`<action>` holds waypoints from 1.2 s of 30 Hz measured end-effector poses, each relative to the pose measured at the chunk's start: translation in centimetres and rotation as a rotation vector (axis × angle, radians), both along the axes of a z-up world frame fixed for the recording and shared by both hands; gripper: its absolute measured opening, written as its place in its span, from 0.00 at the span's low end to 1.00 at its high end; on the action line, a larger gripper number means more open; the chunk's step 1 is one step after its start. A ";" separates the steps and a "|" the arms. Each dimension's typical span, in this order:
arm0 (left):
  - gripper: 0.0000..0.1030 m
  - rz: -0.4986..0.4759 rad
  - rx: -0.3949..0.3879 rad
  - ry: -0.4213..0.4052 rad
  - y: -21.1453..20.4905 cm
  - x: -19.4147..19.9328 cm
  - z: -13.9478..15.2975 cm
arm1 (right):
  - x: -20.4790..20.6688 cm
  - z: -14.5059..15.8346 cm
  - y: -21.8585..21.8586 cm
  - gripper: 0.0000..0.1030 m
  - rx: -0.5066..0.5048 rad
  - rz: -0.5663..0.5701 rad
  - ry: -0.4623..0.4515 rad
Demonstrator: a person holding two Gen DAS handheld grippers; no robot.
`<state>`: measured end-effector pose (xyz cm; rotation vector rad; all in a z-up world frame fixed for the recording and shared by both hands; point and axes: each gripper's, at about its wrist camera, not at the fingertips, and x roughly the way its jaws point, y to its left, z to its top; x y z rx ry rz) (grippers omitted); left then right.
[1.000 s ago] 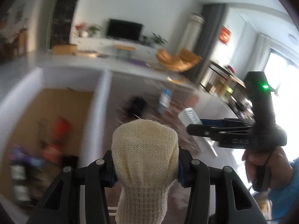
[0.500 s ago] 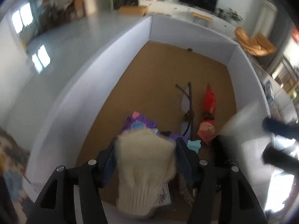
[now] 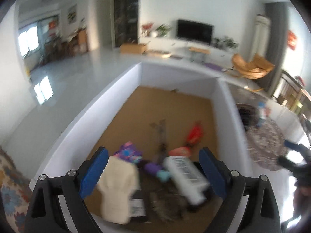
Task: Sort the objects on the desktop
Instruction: 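Carry the hat and white bottle into the white bin and open both tools, then grasp the black fuzzy item on the table with the left tool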
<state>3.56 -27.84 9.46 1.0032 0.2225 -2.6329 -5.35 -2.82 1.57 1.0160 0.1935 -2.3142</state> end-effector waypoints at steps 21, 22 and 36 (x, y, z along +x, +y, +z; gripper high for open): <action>0.92 -0.384 -0.001 -0.186 21.2 -17.6 -4.6 | -1.3 -7.0 19.2 1.00 0.101 -0.362 -0.101; 0.92 -0.366 -0.003 -0.193 21.1 -18.9 -5.0 | -1.4 -7.0 18.9 1.00 0.112 -0.363 -0.100; 0.92 -0.325 0.036 -0.271 19.2 -30.7 -11.4 | -1.5 -7.5 18.8 1.00 0.121 -0.363 -0.098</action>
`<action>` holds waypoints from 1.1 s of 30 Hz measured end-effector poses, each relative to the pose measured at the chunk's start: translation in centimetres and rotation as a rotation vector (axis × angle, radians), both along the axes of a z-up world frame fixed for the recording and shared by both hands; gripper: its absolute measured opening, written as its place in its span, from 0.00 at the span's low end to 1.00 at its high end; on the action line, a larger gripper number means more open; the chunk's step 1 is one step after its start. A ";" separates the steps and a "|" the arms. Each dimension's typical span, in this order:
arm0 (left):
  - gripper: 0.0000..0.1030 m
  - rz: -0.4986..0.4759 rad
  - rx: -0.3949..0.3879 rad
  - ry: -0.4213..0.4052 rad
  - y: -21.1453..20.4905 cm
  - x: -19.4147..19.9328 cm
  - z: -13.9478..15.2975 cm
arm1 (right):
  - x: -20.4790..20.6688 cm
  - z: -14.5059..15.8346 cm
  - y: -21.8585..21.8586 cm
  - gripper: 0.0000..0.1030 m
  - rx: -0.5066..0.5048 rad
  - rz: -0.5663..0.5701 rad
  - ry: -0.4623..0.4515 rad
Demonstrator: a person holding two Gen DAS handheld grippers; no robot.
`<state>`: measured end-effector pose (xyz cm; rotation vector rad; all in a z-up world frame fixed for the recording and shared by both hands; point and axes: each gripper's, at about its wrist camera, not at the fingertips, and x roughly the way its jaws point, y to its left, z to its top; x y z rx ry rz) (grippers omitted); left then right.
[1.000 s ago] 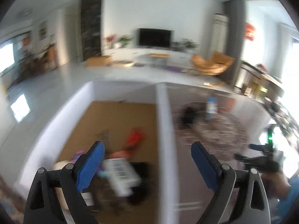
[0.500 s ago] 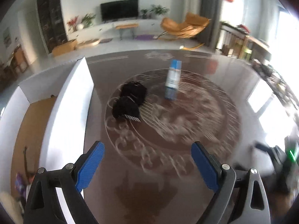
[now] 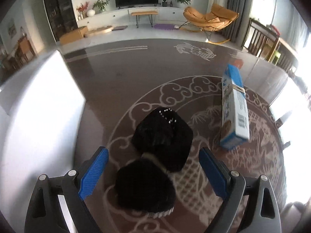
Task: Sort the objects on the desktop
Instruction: 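Grasp the black fuzzy item on the table with the left tool, then grasp the blue-and-white nail cream box with the right tool while the left tool holds the black item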
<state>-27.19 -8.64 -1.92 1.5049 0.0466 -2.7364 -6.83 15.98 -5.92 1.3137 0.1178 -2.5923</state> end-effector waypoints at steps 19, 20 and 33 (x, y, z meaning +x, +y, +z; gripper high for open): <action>0.35 -0.006 -0.011 0.095 1.8 12.2 -0.8 | 0.0 0.0 -0.1 1.00 0.001 -0.002 -0.001; 0.35 -0.014 -0.018 0.098 2.1 13.2 -0.8 | 0.0 0.0 -0.1 1.00 0.004 -0.002 -0.001; 0.35 -0.028 0.005 0.118 2.2 16.2 -0.7 | -0.1 -0.1 -0.4 1.00 0.042 -0.003 -0.004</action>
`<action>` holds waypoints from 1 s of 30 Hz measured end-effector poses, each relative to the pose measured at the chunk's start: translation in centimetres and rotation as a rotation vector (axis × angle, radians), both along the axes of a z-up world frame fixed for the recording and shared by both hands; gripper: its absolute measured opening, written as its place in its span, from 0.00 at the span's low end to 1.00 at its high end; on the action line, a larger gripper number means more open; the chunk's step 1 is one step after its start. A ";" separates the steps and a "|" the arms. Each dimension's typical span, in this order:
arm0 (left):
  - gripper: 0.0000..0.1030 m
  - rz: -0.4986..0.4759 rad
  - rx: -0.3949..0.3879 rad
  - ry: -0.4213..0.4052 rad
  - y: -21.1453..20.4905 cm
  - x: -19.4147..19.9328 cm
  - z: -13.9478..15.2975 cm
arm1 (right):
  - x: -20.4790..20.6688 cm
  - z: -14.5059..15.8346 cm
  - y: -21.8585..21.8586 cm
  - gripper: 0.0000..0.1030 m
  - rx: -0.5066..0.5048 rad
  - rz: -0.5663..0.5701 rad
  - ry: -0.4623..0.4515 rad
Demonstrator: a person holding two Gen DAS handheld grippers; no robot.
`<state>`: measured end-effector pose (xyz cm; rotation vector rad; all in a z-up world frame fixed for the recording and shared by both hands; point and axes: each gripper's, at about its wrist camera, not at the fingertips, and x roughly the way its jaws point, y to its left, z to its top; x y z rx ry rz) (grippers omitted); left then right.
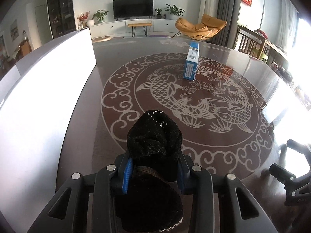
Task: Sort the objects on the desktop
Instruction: 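Grasp the blue-and-white nail cream box with the right tool while the left tool holds the black item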
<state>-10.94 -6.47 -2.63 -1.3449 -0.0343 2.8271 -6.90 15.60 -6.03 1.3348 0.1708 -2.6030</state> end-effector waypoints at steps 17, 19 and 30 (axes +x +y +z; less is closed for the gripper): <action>0.35 -0.001 -0.015 -0.002 0.2 -0.4 0.3 | -19.4 6.6 -4.1 0.99 -0.286 -0.051 -0.106; 0.36 -0.001 -0.016 -0.002 0.2 -0.4 0.3 | -21.0 6.5 -5.0 0.99 -0.324 -0.062 -0.128; 0.35 -0.001 -0.013 -0.002 0.2 -0.3 0.3 | -24.7 2.2 -8.7 0.39 -0.224 -0.094 -0.223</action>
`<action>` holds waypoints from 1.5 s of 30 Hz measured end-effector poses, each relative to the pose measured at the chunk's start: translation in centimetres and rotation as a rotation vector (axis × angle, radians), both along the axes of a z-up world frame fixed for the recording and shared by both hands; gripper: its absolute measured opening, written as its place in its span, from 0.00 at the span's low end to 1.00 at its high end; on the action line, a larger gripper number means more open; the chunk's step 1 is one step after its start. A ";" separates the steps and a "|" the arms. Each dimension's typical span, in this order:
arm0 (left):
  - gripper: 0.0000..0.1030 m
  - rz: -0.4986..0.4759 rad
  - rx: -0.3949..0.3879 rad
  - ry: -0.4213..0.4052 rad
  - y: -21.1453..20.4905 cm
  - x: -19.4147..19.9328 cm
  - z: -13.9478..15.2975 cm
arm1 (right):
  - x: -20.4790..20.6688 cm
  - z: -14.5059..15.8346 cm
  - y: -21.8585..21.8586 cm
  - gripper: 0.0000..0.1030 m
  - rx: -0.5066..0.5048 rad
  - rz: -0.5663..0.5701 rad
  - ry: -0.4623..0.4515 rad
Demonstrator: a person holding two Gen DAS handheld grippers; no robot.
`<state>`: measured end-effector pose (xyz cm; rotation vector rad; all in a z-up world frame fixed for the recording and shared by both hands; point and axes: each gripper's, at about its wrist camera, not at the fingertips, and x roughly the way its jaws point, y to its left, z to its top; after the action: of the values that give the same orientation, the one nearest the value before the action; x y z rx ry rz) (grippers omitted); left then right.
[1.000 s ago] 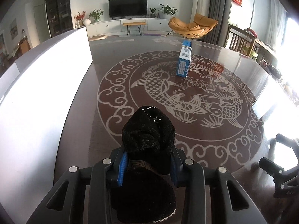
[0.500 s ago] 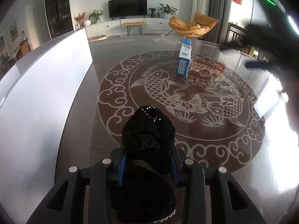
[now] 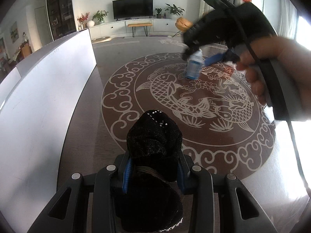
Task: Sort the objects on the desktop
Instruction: 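Grasp the blue-and-white nail cream box with the right tool while the left tool holds the black item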
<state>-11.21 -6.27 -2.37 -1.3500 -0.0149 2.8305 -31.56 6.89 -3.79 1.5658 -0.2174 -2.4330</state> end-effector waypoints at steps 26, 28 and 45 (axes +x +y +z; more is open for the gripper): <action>0.36 -0.012 -0.009 -0.001 2.7 3.4 0.1 | 17.9 -1.5 13.9 0.94 0.054 -0.054 0.131; 0.36 -0.021 -0.018 -0.001 3.0 3.4 0.1 | 17.8 -1.8 11.6 0.86 0.135 0.006 0.161; 1.00 0.001 -0.013 -0.074 2.6 2.1 -0.8 | 20.4 -3.4 6.3 1.00 0.216 0.239 0.235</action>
<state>-9.08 -3.70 -3.19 -1.4566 0.0025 2.7853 -11.20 13.24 -7.18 1.2792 0.2672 -2.4824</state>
